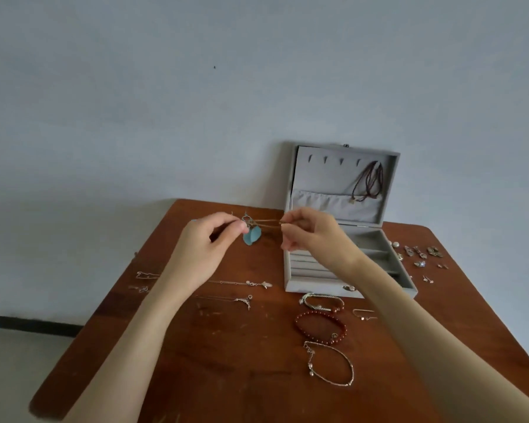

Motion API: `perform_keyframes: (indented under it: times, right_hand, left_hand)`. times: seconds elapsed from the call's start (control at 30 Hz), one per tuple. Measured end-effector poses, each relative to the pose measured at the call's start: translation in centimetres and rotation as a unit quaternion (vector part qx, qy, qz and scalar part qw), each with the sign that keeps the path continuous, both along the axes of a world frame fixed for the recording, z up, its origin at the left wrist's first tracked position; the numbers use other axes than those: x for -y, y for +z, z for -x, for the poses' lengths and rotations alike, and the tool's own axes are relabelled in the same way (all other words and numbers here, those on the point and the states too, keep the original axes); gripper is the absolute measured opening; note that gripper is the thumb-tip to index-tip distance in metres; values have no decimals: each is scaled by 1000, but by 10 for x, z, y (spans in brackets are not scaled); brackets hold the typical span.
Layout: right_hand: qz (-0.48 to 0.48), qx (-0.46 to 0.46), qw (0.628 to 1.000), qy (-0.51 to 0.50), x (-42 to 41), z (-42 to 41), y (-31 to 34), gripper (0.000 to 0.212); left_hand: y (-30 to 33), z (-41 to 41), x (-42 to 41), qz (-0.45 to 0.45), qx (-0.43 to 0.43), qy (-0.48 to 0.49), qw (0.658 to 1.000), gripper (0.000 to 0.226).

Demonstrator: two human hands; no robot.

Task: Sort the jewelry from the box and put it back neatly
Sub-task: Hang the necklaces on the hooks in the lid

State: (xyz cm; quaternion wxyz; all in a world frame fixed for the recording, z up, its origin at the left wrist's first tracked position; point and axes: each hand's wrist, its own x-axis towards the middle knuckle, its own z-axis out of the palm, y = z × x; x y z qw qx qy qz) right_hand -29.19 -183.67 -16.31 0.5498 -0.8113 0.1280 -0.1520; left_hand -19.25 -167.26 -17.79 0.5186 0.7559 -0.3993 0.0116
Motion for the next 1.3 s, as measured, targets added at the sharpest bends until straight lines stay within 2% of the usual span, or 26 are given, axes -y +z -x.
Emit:
perform_keyframes:
  times: [0.1,0.17,0.33,0.5,0.63,0.83,0.93,1.07,1.2,1.3]
  right_hand:
    - [-18,-13,1000,5,12,20,4,16]
    - [-55,-5,998,14,16,32,3,16]
    - [-135,37,989,48,15,54,-1,25]
    - [-199,79,975,58,20,68,3,20]
    - [-203,100,972,62,19,73,4,29]
    - [-166,72,981,71,12,74,-8,28]
    - [-116,55,988,85,11,81,-2,37]
    - [-37,34,994,93,10,82,6,44]
    - [-38,45,992,107,14,80,7,37]
    - [-47,47,996,58,31,82,9,43]
  left_hand:
    - [23,9,5,50,-50,-14,997,16]
    - [32,15,13,96,-112,-38,988,18]
    - [51,38,38,148,-243,-108,952,21]
    - [71,56,62,171,-331,-182,910,21]
    - [77,69,75,154,-301,-209,918,22]
    - [78,77,78,132,-287,-191,929,21]
    - [80,76,77,119,-267,-172,941,22]
    - [84,77,80,132,-291,-180,930,23]
    - [90,72,88,130,-292,-163,934,23]
    - [92,56,92,93,-259,-119,954,23]
